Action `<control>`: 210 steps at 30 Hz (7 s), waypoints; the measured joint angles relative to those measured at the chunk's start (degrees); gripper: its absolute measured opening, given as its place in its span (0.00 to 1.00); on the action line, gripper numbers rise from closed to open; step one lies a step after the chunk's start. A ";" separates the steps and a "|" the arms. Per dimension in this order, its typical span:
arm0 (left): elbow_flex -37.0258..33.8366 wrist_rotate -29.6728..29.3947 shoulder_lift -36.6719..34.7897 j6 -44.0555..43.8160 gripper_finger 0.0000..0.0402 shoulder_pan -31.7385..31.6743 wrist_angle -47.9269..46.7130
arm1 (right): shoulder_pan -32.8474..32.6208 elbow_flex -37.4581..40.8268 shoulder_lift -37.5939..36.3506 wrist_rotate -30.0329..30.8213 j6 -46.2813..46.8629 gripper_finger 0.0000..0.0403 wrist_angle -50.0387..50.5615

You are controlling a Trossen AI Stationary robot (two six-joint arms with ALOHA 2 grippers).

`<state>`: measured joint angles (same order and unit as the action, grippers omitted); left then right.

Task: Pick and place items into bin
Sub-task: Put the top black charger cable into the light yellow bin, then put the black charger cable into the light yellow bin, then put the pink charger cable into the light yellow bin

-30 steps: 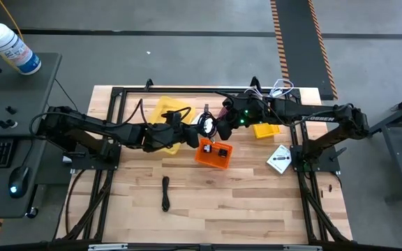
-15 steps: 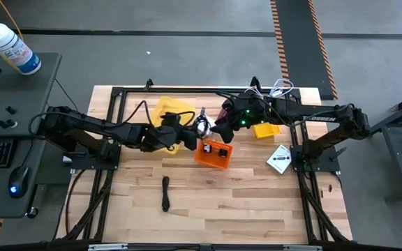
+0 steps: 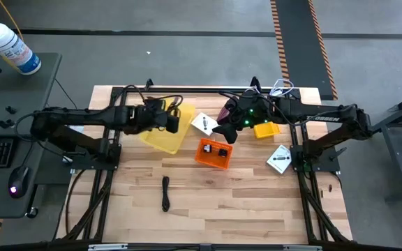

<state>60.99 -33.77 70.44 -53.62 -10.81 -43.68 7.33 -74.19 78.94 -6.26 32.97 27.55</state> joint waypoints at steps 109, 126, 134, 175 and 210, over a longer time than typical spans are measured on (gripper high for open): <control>0.07 31.38 33.05 -41.54 0.05 25.51 -3.84 | 0.01 0.02 0.00 0.61 -3.43 0.48 8.09; 0.11 31.21 23.87 -37.15 0.03 25.47 0.90 | 0.01 0.02 0.00 1.62 -3.45 0.42 8.49; 0.11 19.28 11.25 -36.36 0.02 25.44 0.02 | 0.02 0.04 0.00 1.82 -3.47 0.42 8.61; 0.13 0.98 7.33 32.49 0.10 -9.81 -0.89 | 0.02 0.07 0.00 5.99 -2.05 0.39 7.75; 0.13 22.68 8.00 21.68 0.42 -8.41 2.11 | 13.81 0.00 2.07 3.28 -4.55 0.44 13.20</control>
<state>61.12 -11.09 78.43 -31.94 -19.22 -41.57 21.14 -74.19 81.01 -2.98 28.42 40.75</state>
